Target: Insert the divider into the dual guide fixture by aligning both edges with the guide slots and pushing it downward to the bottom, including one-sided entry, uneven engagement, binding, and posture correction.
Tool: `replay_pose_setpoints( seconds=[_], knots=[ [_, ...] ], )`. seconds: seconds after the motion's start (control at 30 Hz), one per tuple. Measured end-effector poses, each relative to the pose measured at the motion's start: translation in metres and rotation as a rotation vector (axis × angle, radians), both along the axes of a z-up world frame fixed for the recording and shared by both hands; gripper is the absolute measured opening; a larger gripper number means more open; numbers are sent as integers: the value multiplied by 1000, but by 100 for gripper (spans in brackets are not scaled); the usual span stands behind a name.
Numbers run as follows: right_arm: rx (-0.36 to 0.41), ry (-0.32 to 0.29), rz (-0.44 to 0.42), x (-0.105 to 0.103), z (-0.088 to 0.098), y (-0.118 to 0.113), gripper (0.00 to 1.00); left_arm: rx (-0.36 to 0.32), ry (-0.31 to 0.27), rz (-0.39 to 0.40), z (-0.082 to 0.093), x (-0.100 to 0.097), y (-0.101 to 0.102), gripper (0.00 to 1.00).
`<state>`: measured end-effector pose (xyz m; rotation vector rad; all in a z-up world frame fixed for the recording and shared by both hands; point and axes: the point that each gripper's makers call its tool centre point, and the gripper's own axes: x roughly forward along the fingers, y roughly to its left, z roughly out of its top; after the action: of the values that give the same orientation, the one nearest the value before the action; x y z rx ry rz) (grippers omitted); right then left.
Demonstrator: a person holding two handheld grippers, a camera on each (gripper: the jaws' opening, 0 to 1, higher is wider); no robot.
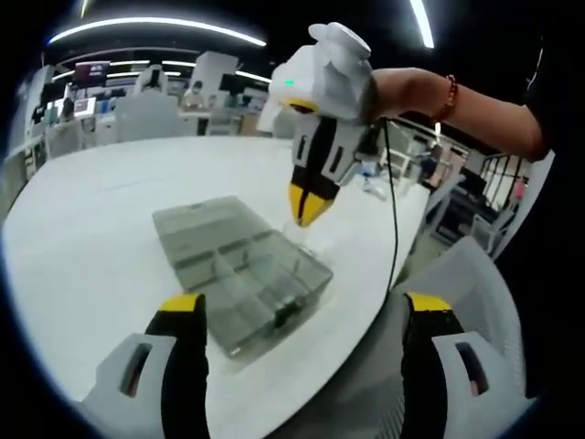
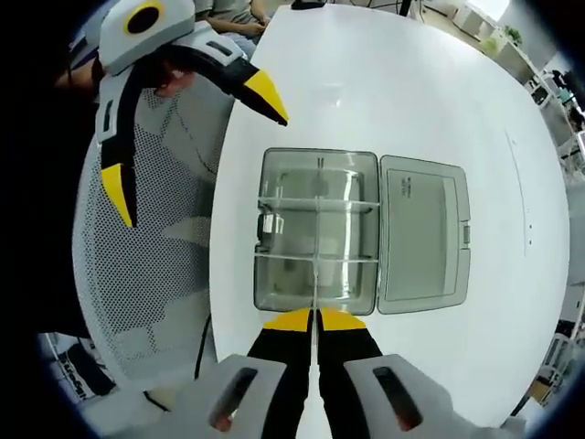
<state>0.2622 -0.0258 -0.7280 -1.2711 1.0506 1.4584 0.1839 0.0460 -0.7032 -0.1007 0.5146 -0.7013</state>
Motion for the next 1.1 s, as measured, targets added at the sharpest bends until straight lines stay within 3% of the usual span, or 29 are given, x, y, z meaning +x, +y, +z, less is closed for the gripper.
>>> replay_pose_setpoints(
  seconds=[0.6,1.1],
  knots=[
    [-27,-11,18,2,-1,2,0,-6,3,5,-1,0,1,87],
    [31,30,-39,3,-5,7,0,-8,8,11,-2,0,2,86]
  ],
)
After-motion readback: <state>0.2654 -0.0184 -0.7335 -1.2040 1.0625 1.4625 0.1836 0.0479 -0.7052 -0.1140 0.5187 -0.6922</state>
